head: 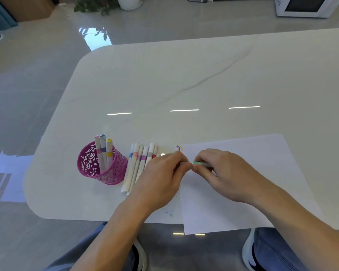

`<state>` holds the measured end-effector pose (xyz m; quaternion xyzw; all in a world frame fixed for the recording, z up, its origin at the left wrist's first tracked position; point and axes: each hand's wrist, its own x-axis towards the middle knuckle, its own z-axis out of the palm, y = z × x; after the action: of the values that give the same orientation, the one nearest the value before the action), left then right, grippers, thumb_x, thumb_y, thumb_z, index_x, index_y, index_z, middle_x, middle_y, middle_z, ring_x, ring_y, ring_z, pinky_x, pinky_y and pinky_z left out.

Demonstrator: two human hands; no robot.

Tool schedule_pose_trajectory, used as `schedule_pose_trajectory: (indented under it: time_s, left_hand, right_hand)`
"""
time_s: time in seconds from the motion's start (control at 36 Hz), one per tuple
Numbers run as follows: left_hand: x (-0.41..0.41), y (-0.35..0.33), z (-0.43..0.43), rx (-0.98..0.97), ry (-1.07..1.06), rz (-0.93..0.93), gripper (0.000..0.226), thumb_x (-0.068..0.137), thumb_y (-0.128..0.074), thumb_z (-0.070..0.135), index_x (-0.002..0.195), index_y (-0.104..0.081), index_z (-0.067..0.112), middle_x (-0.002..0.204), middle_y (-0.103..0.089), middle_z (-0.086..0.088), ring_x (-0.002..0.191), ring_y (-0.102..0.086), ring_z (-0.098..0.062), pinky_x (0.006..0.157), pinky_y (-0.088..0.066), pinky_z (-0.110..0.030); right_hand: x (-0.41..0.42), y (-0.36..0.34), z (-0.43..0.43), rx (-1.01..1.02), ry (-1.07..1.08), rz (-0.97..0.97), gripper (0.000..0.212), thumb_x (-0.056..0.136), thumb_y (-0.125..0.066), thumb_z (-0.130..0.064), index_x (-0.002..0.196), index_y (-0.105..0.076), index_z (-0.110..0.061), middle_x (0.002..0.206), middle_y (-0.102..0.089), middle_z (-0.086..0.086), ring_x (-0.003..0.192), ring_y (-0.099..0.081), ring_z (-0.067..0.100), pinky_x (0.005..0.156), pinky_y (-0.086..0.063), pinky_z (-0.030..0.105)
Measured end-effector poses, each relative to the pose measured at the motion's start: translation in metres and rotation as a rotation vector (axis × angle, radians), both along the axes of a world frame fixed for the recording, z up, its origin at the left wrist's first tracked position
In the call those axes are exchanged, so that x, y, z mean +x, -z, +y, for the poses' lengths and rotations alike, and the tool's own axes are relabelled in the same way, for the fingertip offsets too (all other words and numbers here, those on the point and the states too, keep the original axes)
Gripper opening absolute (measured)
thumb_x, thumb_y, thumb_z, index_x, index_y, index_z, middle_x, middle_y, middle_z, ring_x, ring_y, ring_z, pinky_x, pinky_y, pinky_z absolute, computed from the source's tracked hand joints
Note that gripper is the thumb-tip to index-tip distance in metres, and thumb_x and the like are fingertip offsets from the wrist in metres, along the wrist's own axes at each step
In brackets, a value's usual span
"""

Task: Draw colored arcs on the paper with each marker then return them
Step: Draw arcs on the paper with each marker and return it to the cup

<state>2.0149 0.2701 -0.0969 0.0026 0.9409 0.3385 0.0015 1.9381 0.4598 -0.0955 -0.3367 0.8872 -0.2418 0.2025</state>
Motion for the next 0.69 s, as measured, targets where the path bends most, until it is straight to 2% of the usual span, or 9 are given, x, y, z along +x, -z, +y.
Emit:
schedule_pose_trajectory:
  time_s: [0.08, 0.17, 0.25, 0.33, 0.42, 0.5, 0.61, 0.69]
  left_hand:
    - [0.0006, -0.0004, -0.0001, -0.043, 0.077, -0.094, 0.021, 0.104, -0.043, 0.036, 0.102, -0.061, 0.025, 0.087, -0.062, 0.013, 0.081, -0.057, -0.007, 0.071, -0.046, -0.024]
    - [0.0025, 0.0005, 0.0008, -0.093, 0.12, -0.138, 0.021, 0.106, -0.043, 0.026, 0.112, -0.062, 0.022, 0.094, -0.064, 0.008, 0.086, -0.06, -0.01, 0.076, -0.048, -0.027]
    - [0.0022, 0.0009, 0.0, -0.092, 0.101, -0.17, 0.024, 0.107, -0.039, 0.029, 0.108, -0.061, 0.021, 0.089, -0.062, 0.008, 0.082, -0.057, -0.011, 0.073, -0.048, -0.029]
    - [0.0002, 0.0003, 0.0, -0.049, 0.056, -0.15, 0.023, 0.106, -0.043, 0.026, 0.101, -0.064, 0.02, 0.082, -0.061, 0.008, 0.076, -0.055, -0.01, 0.068, -0.044, -0.024]
    - [-0.0004, -0.0013, -0.0017, -0.011, 0.017, -0.091, 0.023, 0.104, -0.046, 0.024, 0.095, -0.067, 0.021, 0.074, -0.059, 0.011, 0.072, -0.054, -0.007, 0.064, -0.04, -0.018]
    - [-0.0012, -0.0022, -0.0045, -0.005, 0.007, -0.052, 0.022, 0.104, -0.049, 0.022, 0.094, -0.068, 0.023, 0.07, -0.059, 0.012, 0.072, -0.054, -0.006, 0.063, -0.039, -0.016]
    - [-0.0004, -0.0014, -0.0066, 0.052, -0.011, -0.058, 0.022, 0.103, -0.05, 0.024, 0.092, -0.069, 0.027, 0.066, -0.06, 0.013, 0.067, -0.055, -0.003, 0.06, -0.036, -0.01]
    - [0.0012, 0.0001, -0.0072, 0.093, -0.029, -0.055, 0.023, 0.103, -0.051, 0.026, 0.09, -0.07, 0.028, 0.063, -0.06, 0.013, 0.061, -0.056, -0.002, 0.057, -0.041, -0.013]
  right_hand:
    - [0.003, 0.0036, -0.0005, 0.04, -0.028, 0.089, 0.029, 0.105, -0.045, -0.054, 0.093, -0.053, -0.029, 0.085, -0.055, -0.013, 0.075, -0.05, 0.009, 0.069, -0.045, 0.03]
    - [0.0048, 0.0071, -0.002, 0.057, -0.059, 0.131, 0.035, 0.106, -0.042, -0.056, 0.097, -0.057, -0.026, 0.085, -0.052, -0.013, 0.078, -0.047, 0.009, 0.067, -0.04, 0.027]
    - [0.0056, 0.0093, -0.004, 0.069, -0.082, 0.151, 0.038, 0.106, -0.039, -0.057, 0.102, -0.059, -0.025, 0.087, -0.054, -0.012, 0.08, -0.046, 0.008, 0.068, -0.041, 0.028]
    - [0.0067, 0.0097, -0.0056, 0.084, -0.081, 0.212, 0.042, 0.105, -0.034, -0.06, 0.099, -0.055, -0.024, 0.086, -0.054, -0.011, 0.076, -0.046, 0.011, 0.064, -0.033, 0.029]
    - [0.0076, 0.0089, -0.0069, 0.06, -0.073, 0.268, 0.046, 0.103, -0.029, -0.063, 0.091, -0.048, -0.023, 0.077, -0.051, -0.009, 0.067, -0.043, 0.015, 0.06, -0.029, 0.03]
    - [0.0064, 0.0076, -0.0073, -0.009, -0.064, 0.312, 0.058, 0.098, -0.021, -0.067, 0.082, -0.048, -0.019, 0.066, -0.052, -0.007, 0.056, -0.043, 0.019, 0.054, -0.029, 0.032]
    - [0.0059, 0.0086, -0.0076, -0.06, -0.045, 0.367, 0.059, 0.101, -0.03, -0.064, 0.072, -0.049, -0.016, 0.054, -0.051, -0.003, 0.046, -0.04, 0.022, 0.046, -0.027, 0.031]
    - [0.0068, 0.01, -0.0086, -0.072, -0.034, 0.38, 0.057, 0.1, -0.033, -0.062, 0.069, -0.047, -0.016, 0.05, -0.049, -0.002, 0.043, -0.04, 0.022, 0.044, -0.023, 0.029]
